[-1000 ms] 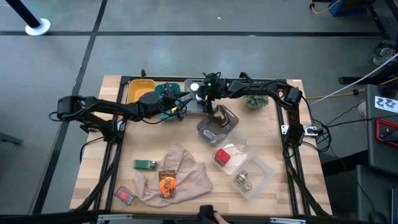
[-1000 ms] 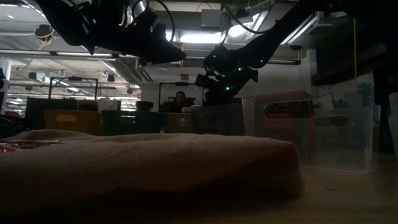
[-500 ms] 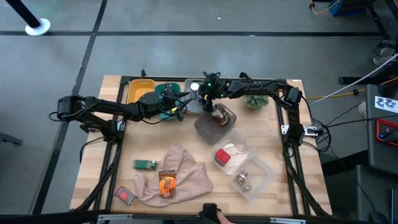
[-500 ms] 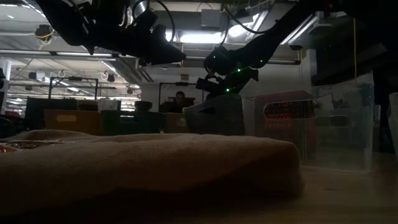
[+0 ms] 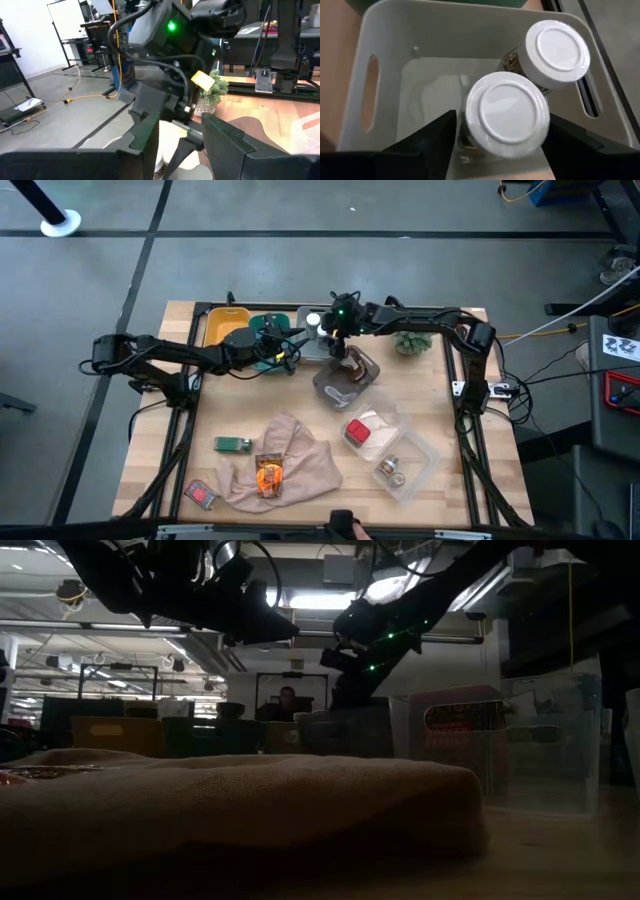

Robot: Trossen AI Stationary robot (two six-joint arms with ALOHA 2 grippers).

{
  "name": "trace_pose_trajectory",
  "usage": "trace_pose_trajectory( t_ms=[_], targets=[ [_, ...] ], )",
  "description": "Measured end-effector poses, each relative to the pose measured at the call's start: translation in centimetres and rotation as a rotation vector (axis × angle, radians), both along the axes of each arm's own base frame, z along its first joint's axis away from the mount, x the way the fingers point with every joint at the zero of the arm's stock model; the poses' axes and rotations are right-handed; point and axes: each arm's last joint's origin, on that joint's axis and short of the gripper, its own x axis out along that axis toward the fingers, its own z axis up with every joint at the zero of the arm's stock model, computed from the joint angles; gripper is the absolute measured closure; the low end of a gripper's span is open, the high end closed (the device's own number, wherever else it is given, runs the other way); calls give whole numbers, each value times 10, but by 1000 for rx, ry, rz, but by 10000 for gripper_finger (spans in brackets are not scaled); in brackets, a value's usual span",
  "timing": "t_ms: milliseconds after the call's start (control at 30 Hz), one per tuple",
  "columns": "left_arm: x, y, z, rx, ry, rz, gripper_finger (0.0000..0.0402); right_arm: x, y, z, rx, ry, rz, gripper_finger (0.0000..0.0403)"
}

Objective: Sort spices by type
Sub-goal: Put the white seasoning bottle into the gray bin, then put the green seasoning bottle into the green bin

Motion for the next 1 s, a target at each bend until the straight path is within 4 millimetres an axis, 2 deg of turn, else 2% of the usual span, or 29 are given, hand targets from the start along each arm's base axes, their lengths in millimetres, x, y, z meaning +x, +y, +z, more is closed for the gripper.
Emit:
trace_pose_trajectory(
  t_ms=[167,367,600,733,867,1000],
  targets=[
    [-2,-1,3,2,-8,0,269,-9,4,9,17,48,-6,136],
    [-14,-7,17,2,-7,-15,269,-21,10,28,24,72,-9,136],
    [-39,-30,24,-33,151,-88,269,-35,17,55,10,53,-12,136],
    [-56,-48,22,-64,277,-190,269,-42,20,69,1,33,-13,136],
    [-69,-65,22,-157,316,-318,268,-47,23,81,-12,5,-12,136],
    [-73,-77,20,-342,302,-374,251,-50,25,87,-6,-14,-24,136]
  ],
)
